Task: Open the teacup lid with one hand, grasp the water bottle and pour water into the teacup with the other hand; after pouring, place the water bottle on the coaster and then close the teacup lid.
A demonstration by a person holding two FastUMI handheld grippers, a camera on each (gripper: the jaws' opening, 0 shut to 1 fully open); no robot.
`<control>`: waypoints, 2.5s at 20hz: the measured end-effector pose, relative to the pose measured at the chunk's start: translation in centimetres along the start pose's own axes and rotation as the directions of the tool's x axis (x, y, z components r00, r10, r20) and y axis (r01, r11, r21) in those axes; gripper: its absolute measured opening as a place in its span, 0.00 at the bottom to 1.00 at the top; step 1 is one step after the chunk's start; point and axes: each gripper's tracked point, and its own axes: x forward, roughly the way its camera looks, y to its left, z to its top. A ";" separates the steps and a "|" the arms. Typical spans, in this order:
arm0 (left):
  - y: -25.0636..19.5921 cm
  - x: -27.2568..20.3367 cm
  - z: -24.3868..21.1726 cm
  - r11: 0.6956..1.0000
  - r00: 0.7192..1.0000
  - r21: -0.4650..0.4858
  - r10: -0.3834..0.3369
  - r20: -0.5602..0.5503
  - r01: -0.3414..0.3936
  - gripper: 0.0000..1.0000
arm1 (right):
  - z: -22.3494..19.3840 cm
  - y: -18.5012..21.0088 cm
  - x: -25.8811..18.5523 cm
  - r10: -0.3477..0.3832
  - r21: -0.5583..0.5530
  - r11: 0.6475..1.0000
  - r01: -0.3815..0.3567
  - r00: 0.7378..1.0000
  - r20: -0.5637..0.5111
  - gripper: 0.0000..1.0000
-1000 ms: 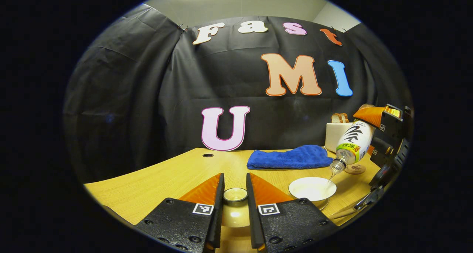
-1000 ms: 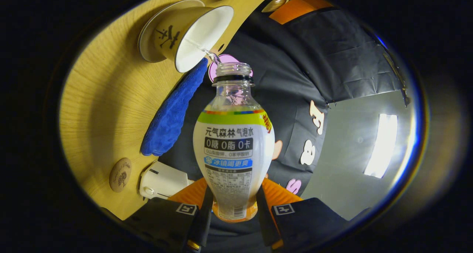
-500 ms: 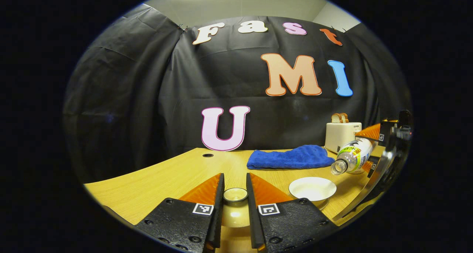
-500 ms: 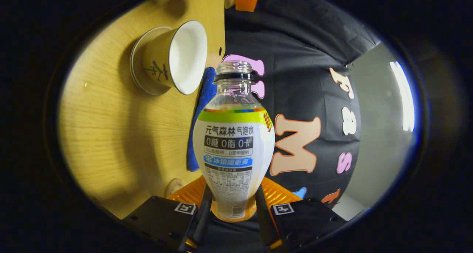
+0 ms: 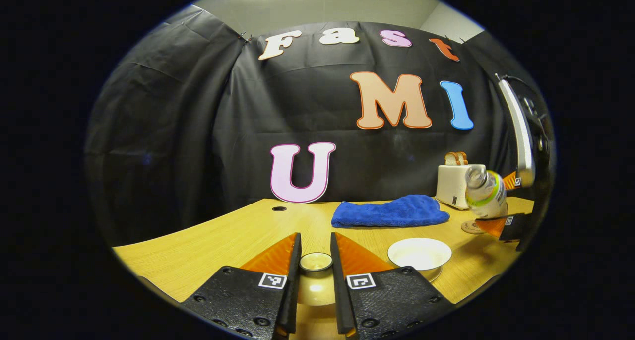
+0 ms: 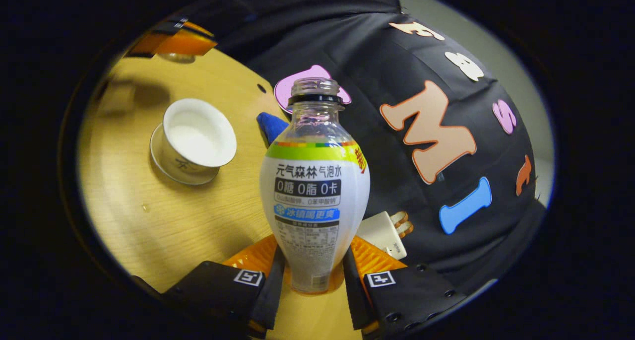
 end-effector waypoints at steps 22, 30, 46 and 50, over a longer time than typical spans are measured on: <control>0.0 0.2 0.0 1.000 1.000 0.001 0.001 0.000 -0.001 0.29 | -6.3 -6.2 5.9 0.057 0.808 0.589 -0.019 0.998 -0.018 0.61; 0.0 0.1 0.1 1.000 1.000 0.000 0.000 0.000 0.000 0.29 | -7.7 -4.8 7.2 0.060 0.785 0.620 0.003 0.997 -0.052 0.58; 0.0 0.1 0.1 1.000 1.000 0.001 0.000 0.000 0.000 0.29 | -8.6 -4.3 7.6 0.053 0.777 0.630 0.015 0.997 -0.062 0.70; 0.0 0.1 0.2 1.000 1.000 0.001 0.000 -0.001 0.000 0.29 | -8.7 -4.0 7.4 0.070 0.791 0.612 -0.003 0.996 -0.051 0.80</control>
